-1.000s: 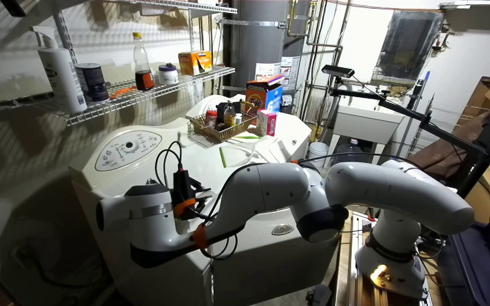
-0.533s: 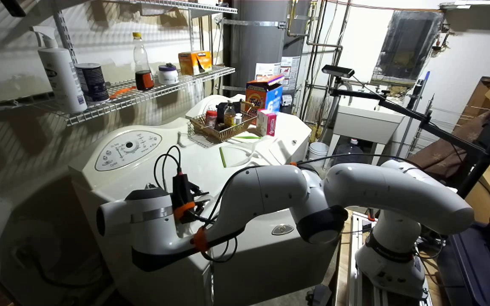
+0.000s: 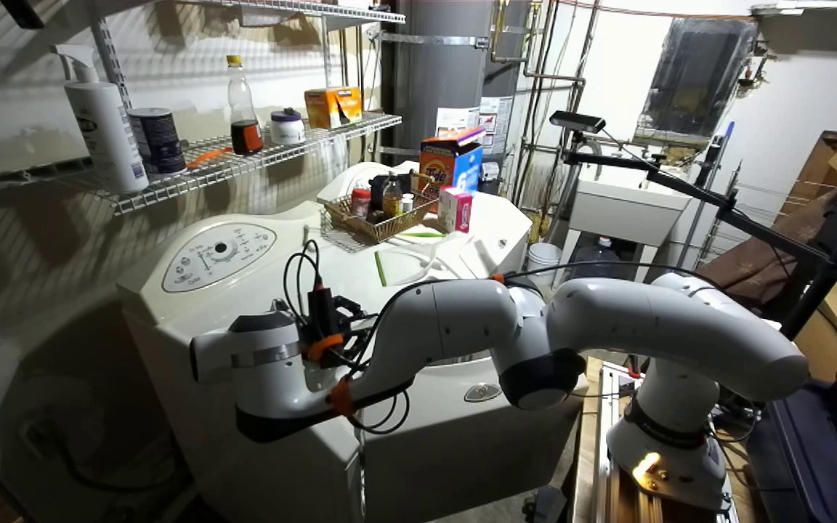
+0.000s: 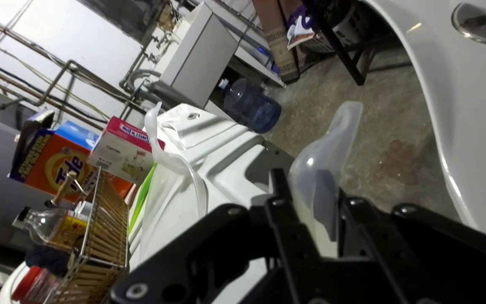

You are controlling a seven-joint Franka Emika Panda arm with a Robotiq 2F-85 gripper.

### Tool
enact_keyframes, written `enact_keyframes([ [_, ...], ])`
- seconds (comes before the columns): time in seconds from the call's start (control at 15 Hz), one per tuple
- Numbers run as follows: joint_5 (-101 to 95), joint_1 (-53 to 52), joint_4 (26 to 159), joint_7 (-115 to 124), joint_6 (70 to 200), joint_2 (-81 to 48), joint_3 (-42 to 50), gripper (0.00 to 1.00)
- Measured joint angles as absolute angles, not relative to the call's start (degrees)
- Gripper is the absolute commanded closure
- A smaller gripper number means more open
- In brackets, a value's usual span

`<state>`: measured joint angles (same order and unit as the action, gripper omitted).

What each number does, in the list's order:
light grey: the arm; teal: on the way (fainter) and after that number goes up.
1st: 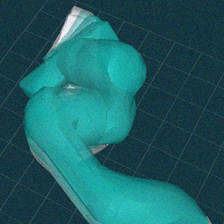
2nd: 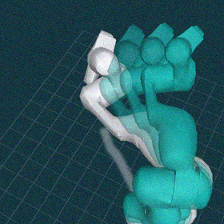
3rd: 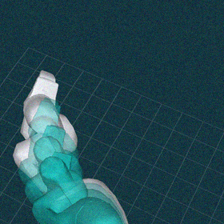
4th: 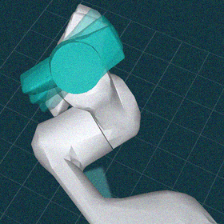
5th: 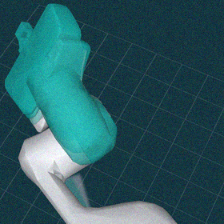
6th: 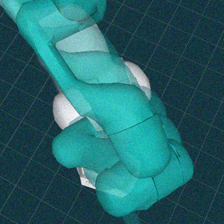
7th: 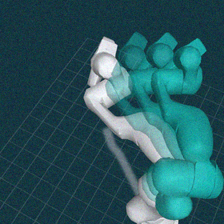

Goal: Use the green hand broom to sweep the top of the left washing machine

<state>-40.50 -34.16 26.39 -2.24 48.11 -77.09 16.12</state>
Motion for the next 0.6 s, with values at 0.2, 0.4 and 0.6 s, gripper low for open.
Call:
enact_keyframes([
  [0.2, -40.2, -33.9, 29.3, -1.5, 47.8, -77.2, 19.5, 0.95],
  [0.4, -40.1, -33.8, 31.1, -1.4, 47.8, -77.2, 22.3, 0.95],
  [0.6, -39.8, -34.1, 31.2, -1.4, 47.8, -77.1, 23.9, 0.95],
])
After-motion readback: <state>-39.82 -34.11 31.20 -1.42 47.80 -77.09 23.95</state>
